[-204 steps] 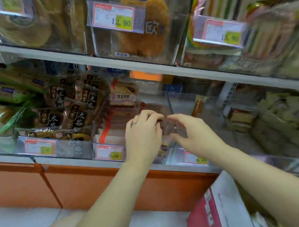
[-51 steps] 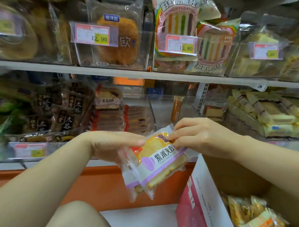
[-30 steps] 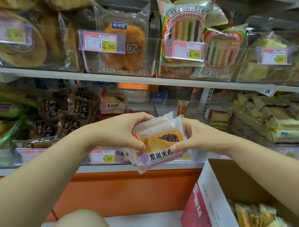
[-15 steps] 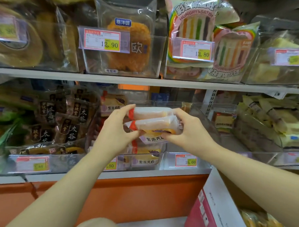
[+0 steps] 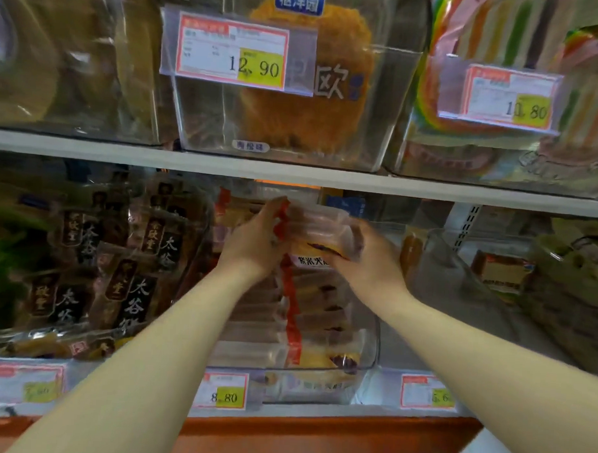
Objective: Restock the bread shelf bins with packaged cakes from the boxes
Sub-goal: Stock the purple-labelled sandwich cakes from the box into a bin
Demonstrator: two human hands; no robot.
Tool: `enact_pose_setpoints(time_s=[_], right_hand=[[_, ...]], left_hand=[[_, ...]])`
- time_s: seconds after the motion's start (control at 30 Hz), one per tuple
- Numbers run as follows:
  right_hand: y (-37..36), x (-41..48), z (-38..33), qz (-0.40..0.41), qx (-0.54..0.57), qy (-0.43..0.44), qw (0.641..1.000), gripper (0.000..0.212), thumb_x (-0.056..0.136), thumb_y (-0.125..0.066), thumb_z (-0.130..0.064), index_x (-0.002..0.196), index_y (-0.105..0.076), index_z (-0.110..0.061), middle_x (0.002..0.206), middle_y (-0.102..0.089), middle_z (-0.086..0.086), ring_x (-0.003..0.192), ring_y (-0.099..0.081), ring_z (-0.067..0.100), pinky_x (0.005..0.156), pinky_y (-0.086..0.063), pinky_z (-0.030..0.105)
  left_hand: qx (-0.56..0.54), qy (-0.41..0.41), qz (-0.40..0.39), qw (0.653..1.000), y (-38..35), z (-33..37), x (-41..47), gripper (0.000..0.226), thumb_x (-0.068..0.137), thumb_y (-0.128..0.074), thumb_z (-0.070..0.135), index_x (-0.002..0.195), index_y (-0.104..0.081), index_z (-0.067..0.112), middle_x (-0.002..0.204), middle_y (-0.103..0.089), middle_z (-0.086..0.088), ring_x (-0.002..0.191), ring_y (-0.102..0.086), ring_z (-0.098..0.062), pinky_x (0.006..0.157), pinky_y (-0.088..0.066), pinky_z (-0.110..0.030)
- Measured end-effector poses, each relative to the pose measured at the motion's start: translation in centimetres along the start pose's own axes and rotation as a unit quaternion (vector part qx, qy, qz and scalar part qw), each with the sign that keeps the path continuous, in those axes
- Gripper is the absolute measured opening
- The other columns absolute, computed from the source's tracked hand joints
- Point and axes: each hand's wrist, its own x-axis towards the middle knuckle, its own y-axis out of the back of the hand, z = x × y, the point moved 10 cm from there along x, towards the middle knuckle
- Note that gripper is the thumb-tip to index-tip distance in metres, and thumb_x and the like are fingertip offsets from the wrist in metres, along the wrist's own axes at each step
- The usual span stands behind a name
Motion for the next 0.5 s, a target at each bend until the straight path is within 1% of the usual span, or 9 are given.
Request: enact_pose_setpoints(time_s=[0.07,0.17,0.2,0.27,0.33,0.4,0.43,0.5], right_hand=[[-0.7,1.3,0.3,-0.005,-0.004,0.001,1.0,0.05,0.081,-0.074,-0.026,0.126,-0.053,-0.021,0.11,-0.053,-0.013,0.11,-0.054,0.01,0.081,-0.036,0.017],[-2.0,3.4,1.4,-0.023,-0.013,-0.022,0.999,0.06,0.081,-0.074,-0.026,0.135,-0.047,-0.017,0.119,-0.053,-0.008,0.114,-0.05,0.009,0.083,-0.033,0.014],[-2.5,4.0,1.6,-0.032,-0.001,-0.025,0.999,0.061,0.081,-0.074,-0.024,0.135,-0.047,-0.016,0.119,-0.053,-0.008,0.114,-0.05,0.008,0.084,-0.032,0.014],[-3.6,5.1,1.9,-0.053,0.032,-0.022,0.998,0.055,0.081,-0.074,-0.019,0.13,-0.049,-0.016,0.115,-0.053,-0.009,0.113,-0.052,0.01,0.086,-0.035,0.016],[-4.4,6.1,2.3,-0.076,0.036,-0.021,0.996,0.048,0.083,-0.072,-0.016,0.126,-0.05,-0.017,0.114,-0.057,-0.006,0.106,-0.056,0.012,0.081,-0.039,0.017],[-5.0,6.9,2.7,-0.1,0.031,-0.025,0.994,0.048,0.086,-0.068,-0.013,0.129,-0.046,-0.018,0.114,-0.057,-0.005,0.098,-0.056,0.01,0.074,-0.042,0.014],[-5.2,7.2,2.7,-0.114,0.033,-0.025,0.993,0.048,0.088,-0.065,-0.012,0.131,-0.043,-0.019,0.115,-0.056,-0.004,0.098,-0.057,0.011,0.074,-0.043,0.016],[-5.9,7.5,2.8,-0.136,0.024,-0.027,0.99,0.05,0.09,-0.059,-0.009,0.134,-0.038,-0.021,0.117,-0.054,-0.001,0.104,-0.055,0.015,0.078,-0.043,0.024]], left_hand=[[0.055,-0.018,0.0,0.998,-0.3,-0.2,1.1,0.066,0.093,-0.058,0.028,0.149,-0.023,0.032,0.143,-0.049,-0.004,0.13,-0.045,-0.033,0.105,-0.037,-0.042],[0.123,-0.02,0.009,0.992,-0.4,-1.1,2.8,0.068,0.093,-0.057,0.032,0.15,-0.021,0.03,0.144,-0.047,-0.004,0.137,-0.033,-0.033,0.11,-0.027,-0.044],[0.142,-0.017,0.014,0.99,-0.4,-1.4,3.1,0.068,0.093,-0.057,0.036,0.15,-0.021,0.03,0.144,-0.047,-0.005,0.138,-0.032,-0.033,0.112,-0.024,-0.045],[0.178,-0.009,0.027,0.984,-0.6,-1.9,3.7,0.067,0.093,-0.056,0.039,0.15,-0.021,0.031,0.145,-0.046,-0.005,0.138,-0.03,-0.034,0.114,-0.019,-0.047],[0.199,0.0,0.036,0.979,-1.0,-2.3,4.1,0.065,0.093,-0.056,0.038,0.149,-0.023,0.029,0.144,-0.047,-0.005,0.137,-0.03,-0.034,0.113,-0.019,-0.048],[0.204,0.01,0.041,0.978,-1.3,-2.5,4.3,0.062,0.094,-0.054,0.038,0.148,-0.025,0.028,0.144,-0.047,-0.006,0.136,-0.03,-0.034,0.112,-0.021,-0.047],[0.209,0.014,0.044,0.977,-1.4,-2.5,4.4,0.063,0.094,-0.052,0.039,0.149,-0.024,0.027,0.145,-0.045,-0.006,0.136,-0.029,-0.034,0.111,-0.021,-0.047],[0.218,0.023,0.043,0.975,-1.6,-2.8,4.3,0.066,0.095,-0.051,0.038,0.151,-0.019,0.025,0.15,-0.037,-0.007,0.138,-0.025,-0.034,0.111,-0.022,-0.047]])
